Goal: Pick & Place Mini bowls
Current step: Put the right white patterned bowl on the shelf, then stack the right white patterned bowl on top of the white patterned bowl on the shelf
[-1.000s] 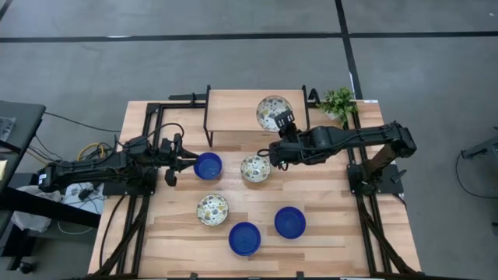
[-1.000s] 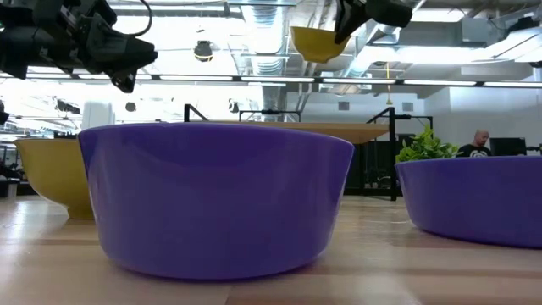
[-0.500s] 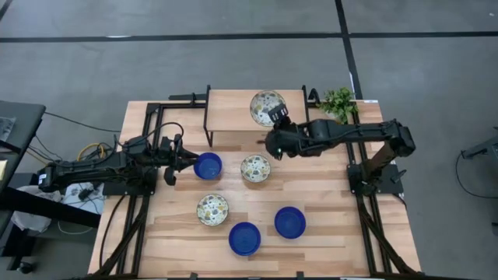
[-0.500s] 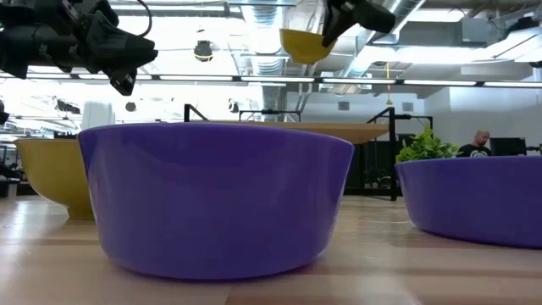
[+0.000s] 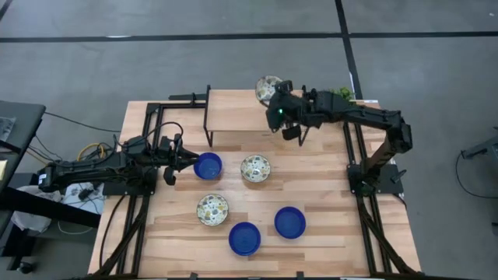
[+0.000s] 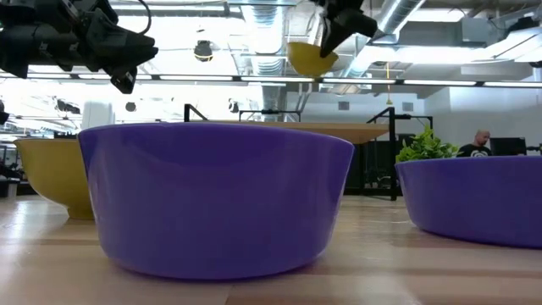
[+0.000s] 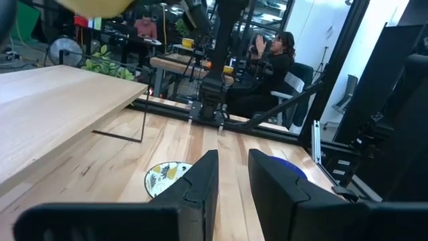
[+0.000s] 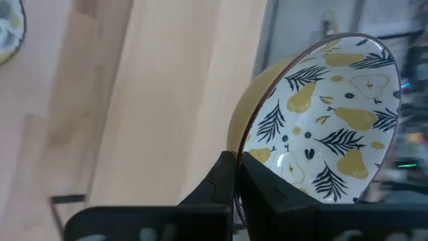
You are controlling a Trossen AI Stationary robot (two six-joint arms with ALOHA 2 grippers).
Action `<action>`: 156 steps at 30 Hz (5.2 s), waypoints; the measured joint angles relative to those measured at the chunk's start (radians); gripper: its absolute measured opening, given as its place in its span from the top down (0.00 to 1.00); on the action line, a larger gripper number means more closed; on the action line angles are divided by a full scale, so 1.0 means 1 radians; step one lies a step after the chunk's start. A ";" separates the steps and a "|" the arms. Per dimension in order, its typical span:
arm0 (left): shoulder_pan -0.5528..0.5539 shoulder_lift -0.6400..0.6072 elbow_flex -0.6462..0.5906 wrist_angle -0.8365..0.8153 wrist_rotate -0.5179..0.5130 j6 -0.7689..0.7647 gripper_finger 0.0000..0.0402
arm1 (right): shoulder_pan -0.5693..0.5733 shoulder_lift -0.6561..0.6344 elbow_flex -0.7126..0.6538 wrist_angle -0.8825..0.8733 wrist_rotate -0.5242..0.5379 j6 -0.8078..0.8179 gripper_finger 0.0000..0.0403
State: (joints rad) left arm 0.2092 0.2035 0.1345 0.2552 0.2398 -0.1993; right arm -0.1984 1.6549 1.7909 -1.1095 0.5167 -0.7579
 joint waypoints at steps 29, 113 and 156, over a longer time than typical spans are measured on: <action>0.000 0.009 0.000 0.055 -0.007 0.000 0.80 | -0.164 0.165 0.005 -0.229 -0.168 0.324 1.00; 0.000 0.009 0.000 0.087 -0.007 0.000 0.80 | 0.146 0.130 0.246 -0.448 -0.177 0.758 0.57; 0.000 0.009 0.000 0.113 -0.007 0.000 0.80 | 0.150 0.131 0.246 0.369 -0.189 0.807 0.58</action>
State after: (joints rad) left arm 0.2092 0.2127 0.1345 0.3687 0.2325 -0.1993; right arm -0.0481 1.7855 2.0365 -0.7410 0.3280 0.0488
